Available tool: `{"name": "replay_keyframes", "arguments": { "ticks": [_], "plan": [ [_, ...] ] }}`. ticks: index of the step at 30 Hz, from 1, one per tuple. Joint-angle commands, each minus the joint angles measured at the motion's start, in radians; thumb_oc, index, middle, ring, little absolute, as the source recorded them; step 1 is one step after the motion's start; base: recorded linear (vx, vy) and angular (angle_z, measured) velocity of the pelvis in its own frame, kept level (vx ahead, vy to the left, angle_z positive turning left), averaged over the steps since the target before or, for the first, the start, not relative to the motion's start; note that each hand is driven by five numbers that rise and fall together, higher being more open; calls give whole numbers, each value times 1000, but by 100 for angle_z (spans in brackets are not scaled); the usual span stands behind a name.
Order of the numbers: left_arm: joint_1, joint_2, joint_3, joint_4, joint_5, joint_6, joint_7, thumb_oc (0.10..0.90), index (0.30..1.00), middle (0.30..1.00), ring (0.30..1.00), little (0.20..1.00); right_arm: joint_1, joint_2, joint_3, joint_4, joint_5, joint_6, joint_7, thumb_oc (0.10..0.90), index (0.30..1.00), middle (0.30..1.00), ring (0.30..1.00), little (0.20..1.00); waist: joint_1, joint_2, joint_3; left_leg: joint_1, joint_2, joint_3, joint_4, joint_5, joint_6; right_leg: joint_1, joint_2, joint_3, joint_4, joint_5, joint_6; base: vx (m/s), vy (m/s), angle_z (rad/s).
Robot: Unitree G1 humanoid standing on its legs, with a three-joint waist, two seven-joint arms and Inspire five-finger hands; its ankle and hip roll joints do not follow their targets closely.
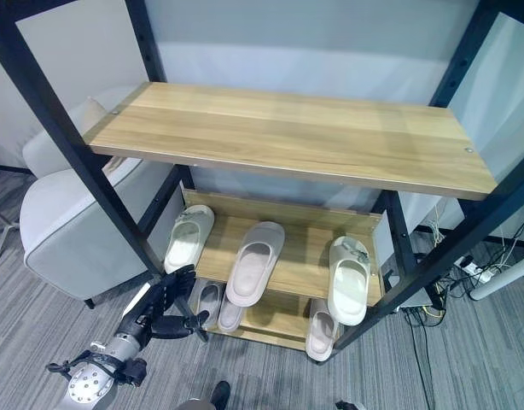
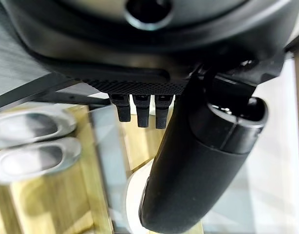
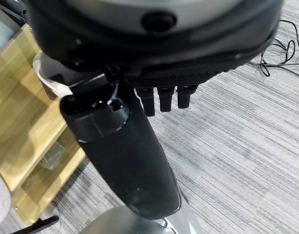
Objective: Arrange the slippers neatly on the shoe rack.
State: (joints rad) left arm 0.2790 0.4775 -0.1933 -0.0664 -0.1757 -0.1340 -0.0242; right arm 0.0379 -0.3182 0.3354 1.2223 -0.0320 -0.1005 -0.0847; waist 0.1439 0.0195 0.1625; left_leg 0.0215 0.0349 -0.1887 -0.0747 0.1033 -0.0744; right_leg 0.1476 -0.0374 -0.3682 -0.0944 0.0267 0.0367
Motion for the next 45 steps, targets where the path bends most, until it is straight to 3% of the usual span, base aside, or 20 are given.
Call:
{"name": "replay_keyframes", "arguments": {
  "ticks": [1,19,45],
  "plan": [
    [-114,32,19,-152,82,-134,56,800,900,900,900,900,-36,10,20,-22,-1,-22,-15,800,900,900,900,900,-34,-12,-61,-34,-3,39,35,-26,-41,28,7,71,17,-134,28,46,20,-6],
    [-353,52,-58,-22,415,-127,211,800,900,900,900,900,-35,28,62,-53,-27,-14,-6,800,900,900,900,900,-107,-37,-100,11,4,109,-2,-50,-20,19,-5,140,13,-109,49,34,20,-13],
    [-555,29,-124,291,598,-48,384,800,900,900,900,900,-28,30,101,-80,-60,-4,-5,800,900,900,900,900,-181,-42,-124,32,6,190,-13,-84,-2,-5,-28,217,7,-89,72,29,12,-12]
  ]
}}
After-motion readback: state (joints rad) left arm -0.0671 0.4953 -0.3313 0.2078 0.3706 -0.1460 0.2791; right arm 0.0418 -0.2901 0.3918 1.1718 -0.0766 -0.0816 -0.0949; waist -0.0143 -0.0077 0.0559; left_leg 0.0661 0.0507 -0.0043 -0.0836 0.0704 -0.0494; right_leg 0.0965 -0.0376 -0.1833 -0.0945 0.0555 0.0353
